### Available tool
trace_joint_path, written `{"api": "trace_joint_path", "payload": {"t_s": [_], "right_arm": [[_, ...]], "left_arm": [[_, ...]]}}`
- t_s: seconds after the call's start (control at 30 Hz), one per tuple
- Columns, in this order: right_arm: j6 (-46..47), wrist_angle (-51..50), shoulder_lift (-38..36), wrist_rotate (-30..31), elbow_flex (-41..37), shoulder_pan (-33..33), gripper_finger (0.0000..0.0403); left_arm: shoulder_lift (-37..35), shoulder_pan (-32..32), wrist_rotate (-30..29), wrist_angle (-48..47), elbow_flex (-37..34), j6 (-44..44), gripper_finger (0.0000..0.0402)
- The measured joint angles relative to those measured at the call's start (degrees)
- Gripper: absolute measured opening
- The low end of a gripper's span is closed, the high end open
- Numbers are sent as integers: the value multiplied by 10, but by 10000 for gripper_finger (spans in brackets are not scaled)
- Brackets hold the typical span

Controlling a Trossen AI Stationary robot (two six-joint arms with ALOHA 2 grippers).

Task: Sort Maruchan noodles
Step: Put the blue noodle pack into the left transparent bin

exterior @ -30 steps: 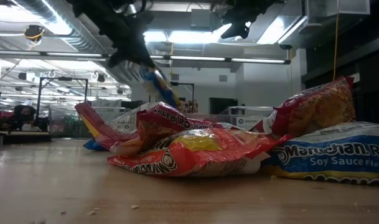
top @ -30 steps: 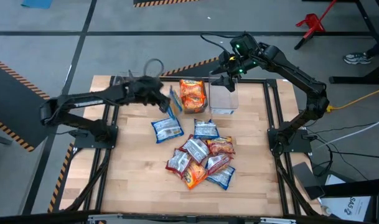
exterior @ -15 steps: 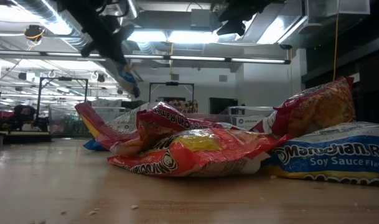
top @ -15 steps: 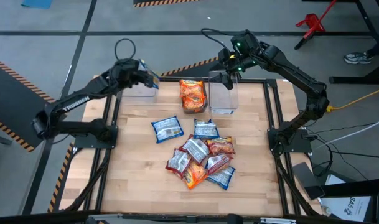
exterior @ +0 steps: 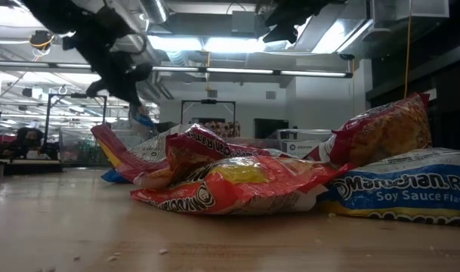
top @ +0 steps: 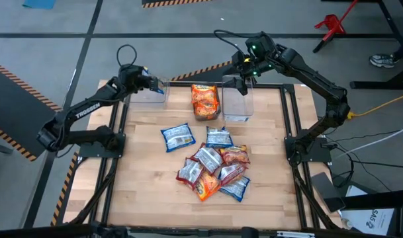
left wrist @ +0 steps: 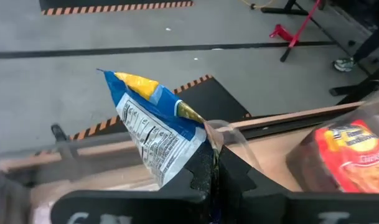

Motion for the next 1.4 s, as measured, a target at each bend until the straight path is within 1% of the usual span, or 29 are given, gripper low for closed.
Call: {"api": "trace_joint_path", "payload": {"t_s": [0.1,0.27,0.4,0.6,0.77,1.0,1.07,1.17,1.27,1.4], "right_arm": [[0,0,0,0,0,0,278],[0,0,0,15,0,0,278],[0,0,0,19,0,0,278],[0,1,0,19,0,0,278],[0,2,0,24,0,0,278],[0,2,0,24,0,0,278],[0,2,0,24,0,0,278],[0,2,0,24,0,0,278],[0,2,0,24,0,0,278],[0,2,0,24,0,0,278]], "left_arm": [[0,2,11,58,-37,-10,0],[0,1,10,144,-98,-54,0],[0,0,10,186,-139,-72,0],[11,0,10,254,-180,-84,0],[45,0,16,284,-186,-94,0],[125,0,49,303,-186,-98,0],[138,0,50,302,-186,-98,0],[138,-1,51,299,-186,-98,1],[138,-1,58,295,-186,-88,15],[137,-1,82,289,-186,-83,46]]}}
